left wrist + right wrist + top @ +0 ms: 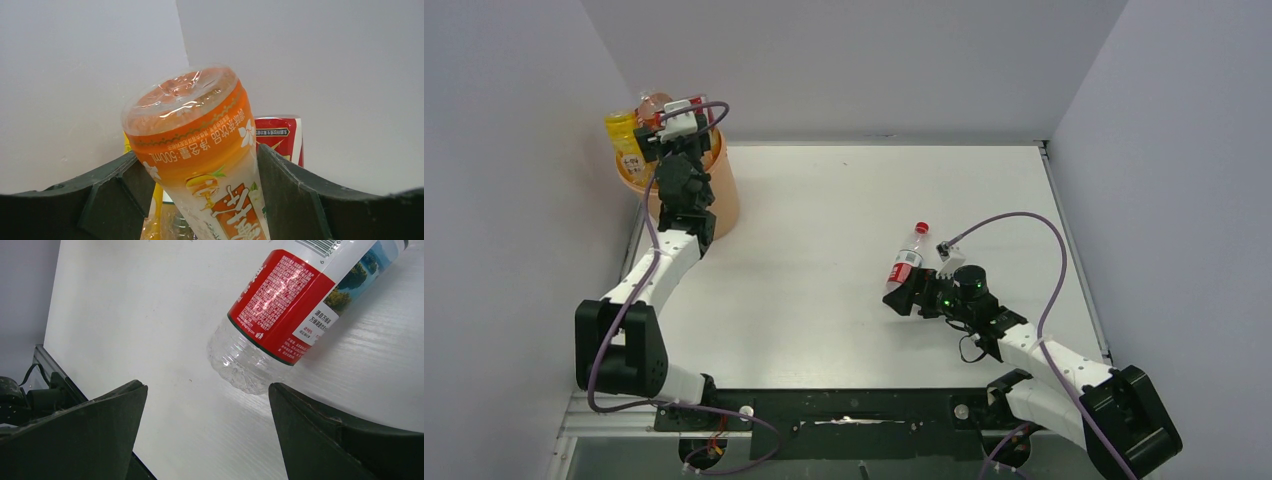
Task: Put the plastic bottles in the bin
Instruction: Place the plastic bottle in the trash bin.
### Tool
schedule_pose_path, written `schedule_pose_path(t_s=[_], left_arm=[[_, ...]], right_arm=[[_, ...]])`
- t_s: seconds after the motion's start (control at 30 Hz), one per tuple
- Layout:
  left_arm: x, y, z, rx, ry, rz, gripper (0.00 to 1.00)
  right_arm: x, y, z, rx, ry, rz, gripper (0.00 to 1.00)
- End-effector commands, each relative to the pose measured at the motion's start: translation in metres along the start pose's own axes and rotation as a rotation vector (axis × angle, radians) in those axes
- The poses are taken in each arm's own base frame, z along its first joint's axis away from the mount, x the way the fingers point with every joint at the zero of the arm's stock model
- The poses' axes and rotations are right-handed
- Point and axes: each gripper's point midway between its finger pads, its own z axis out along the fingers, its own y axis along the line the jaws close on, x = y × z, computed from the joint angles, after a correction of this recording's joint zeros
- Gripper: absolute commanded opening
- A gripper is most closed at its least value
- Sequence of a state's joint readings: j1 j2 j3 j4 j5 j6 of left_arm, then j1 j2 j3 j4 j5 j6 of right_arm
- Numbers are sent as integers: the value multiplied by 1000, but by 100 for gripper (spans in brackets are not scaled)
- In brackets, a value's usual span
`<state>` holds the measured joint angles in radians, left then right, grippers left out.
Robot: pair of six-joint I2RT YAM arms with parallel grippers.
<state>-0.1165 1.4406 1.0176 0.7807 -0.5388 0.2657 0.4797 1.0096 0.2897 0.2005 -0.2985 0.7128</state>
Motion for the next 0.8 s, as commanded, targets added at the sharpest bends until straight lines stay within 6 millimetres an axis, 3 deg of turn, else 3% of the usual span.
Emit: schedule_pose_path(t_s=[0.0, 0.4, 0.77], left_arm=[[-14, -4, 9, 8, -25, -12, 59], [15, -23, 18, 58, 48, 23, 52], [20, -24, 17, 63, 62, 31, 51]], right_arm=[[-8, 6, 0, -16, -38, -15, 98], [-6, 6, 0, -15, -32, -14, 98], [-7, 7, 1, -14, -24, -21, 98]])
